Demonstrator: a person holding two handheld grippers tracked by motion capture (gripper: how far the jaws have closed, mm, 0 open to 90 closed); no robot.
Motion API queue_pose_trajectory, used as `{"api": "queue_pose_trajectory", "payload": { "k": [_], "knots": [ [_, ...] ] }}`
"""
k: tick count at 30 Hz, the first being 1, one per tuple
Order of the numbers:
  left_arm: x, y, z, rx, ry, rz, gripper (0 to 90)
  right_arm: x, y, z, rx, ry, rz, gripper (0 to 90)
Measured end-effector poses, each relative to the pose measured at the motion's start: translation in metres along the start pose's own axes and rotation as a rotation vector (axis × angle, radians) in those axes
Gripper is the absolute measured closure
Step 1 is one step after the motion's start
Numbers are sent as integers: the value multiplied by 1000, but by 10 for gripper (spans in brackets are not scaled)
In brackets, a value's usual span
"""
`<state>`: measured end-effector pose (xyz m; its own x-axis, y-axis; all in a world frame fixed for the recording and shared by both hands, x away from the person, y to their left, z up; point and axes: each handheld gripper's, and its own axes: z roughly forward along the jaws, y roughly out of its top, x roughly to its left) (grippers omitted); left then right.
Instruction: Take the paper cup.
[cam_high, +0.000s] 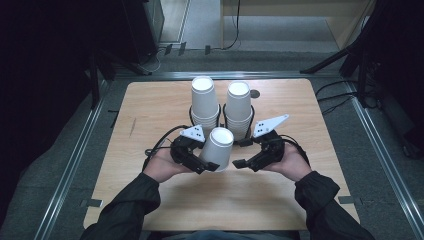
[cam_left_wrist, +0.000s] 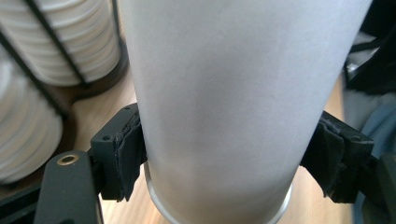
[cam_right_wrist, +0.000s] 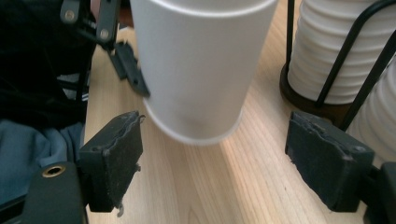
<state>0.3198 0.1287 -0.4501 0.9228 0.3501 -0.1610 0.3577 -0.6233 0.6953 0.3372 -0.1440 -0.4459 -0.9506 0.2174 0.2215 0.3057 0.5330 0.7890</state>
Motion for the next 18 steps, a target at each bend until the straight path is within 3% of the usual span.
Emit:
{"api": "queue_pose_trajectory", "payload": {
  "k": [5, 11, 18],
  "knots": [
    [3, -2, -4, 51, 27, -4, 215, 1, -6, 2, 36, -17, -19, 201],
    [4, 0, -1, 118, 43, 21, 214, 2, -15, 11, 110, -22, -39, 211],
    [6, 4, 7, 187, 45, 47, 214, 2, -16, 12, 121, -39, -58, 211]
  ]
}}
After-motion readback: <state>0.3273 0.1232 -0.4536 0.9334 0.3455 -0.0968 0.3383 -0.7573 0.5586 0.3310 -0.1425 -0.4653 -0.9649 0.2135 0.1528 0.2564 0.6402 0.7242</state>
